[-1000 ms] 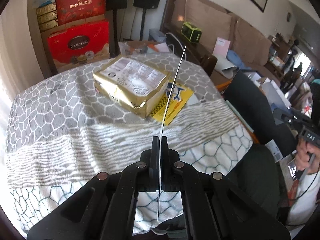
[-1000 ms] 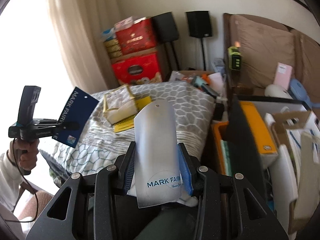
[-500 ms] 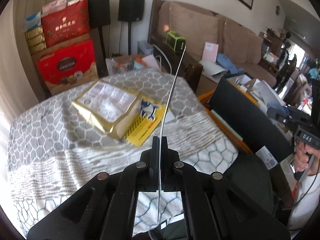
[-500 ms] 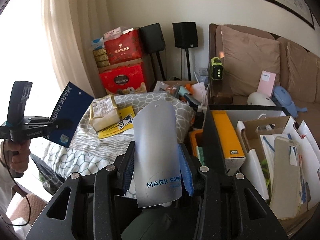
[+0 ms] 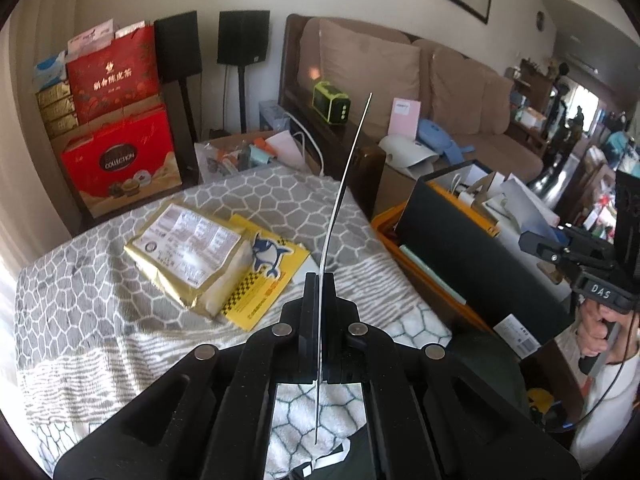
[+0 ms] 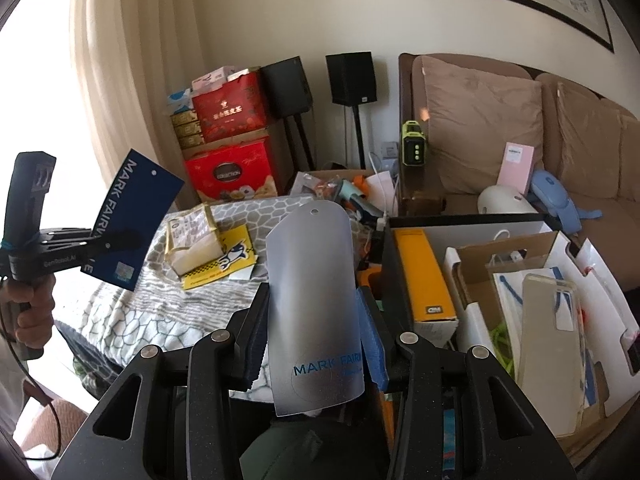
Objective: Organize objects
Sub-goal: 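Carry the pouch and the card with both grippers toward the cardboard box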
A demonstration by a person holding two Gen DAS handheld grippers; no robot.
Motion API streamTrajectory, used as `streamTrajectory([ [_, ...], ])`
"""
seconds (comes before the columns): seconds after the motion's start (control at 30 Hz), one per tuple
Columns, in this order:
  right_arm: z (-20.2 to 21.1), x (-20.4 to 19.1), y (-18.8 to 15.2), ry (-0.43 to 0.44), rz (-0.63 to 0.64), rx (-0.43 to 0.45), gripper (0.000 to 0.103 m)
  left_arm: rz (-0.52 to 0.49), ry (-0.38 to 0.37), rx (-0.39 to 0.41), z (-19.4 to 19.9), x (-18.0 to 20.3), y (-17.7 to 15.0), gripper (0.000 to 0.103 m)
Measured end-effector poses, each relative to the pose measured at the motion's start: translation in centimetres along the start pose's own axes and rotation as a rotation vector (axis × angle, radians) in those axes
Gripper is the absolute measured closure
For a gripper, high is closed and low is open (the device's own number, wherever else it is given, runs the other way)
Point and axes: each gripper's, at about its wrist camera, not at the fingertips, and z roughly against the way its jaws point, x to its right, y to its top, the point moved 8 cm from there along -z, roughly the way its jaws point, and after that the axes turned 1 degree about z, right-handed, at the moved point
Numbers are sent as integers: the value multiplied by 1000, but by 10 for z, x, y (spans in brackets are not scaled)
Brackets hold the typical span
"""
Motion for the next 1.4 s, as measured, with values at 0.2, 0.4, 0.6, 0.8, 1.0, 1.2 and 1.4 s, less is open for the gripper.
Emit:
streamTrajectory([
  [0.2, 5, 9, 4, -18, -12, 11, 61, 5, -11, 13, 0, 8, 10, 102],
  [0.4, 13, 21, 7, -49, -35, 31, 61, -13, 17, 32, 3, 8, 19, 102],
  [0.6, 19, 34, 10, -70, -62, 45, 60, -9, 41, 73, 9, 8, 30, 102],
  [0.8, 23, 44, 10, -90, -76, 52, 60, -16, 36, 96, 7, 18, 37, 102],
  [1.0, 28, 49, 12, -95, -86, 63, 59, -22, 1, 88, -3, 38, 39, 102],
  [1.2, 36, 57, 14, -111, -100, 81, 59, -42, -28, 94, -10, 60, 48, 102],
  [1.4, 40, 62, 16, -116, -109, 90, 59, -63, -48, 94, -15, 79, 54, 102],
])
